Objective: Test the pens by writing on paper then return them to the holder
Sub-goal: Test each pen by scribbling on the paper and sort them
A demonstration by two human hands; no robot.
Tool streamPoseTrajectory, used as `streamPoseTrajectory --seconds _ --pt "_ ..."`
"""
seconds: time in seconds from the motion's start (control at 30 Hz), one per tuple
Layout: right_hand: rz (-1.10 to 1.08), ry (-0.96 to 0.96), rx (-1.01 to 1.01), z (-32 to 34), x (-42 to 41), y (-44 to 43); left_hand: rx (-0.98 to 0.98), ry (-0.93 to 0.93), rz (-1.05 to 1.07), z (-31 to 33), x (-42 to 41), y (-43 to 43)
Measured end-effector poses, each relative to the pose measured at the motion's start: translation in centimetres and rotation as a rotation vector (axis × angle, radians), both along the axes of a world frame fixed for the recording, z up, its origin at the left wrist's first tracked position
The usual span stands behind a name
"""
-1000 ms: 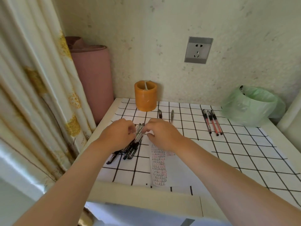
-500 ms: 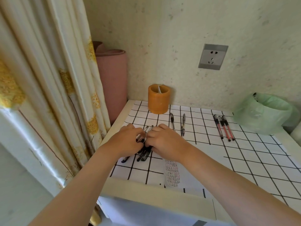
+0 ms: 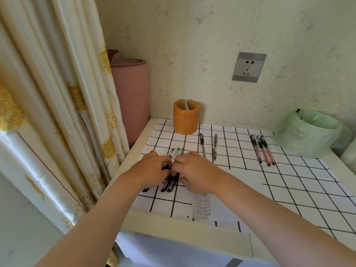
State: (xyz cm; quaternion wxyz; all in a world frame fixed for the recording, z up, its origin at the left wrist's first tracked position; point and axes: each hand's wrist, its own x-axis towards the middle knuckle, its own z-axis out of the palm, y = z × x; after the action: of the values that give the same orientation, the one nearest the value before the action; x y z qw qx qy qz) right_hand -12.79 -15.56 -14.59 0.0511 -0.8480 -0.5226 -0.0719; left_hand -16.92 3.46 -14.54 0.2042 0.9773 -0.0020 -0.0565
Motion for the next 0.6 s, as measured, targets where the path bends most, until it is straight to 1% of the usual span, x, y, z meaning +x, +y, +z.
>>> streamPoseTrajectory --seconds 0.37,0.6 --pt "0.016 -0.19 -0.063 -0.3 0.8 -0.2 0.037 -0.052 0.046 -0.2 0.1 -0.7" --pt "-0.112 -0.151 0.062 1.7 0.9 -2.5 0.065 -0.052 0.057 0.1 -0.6 -1.7"
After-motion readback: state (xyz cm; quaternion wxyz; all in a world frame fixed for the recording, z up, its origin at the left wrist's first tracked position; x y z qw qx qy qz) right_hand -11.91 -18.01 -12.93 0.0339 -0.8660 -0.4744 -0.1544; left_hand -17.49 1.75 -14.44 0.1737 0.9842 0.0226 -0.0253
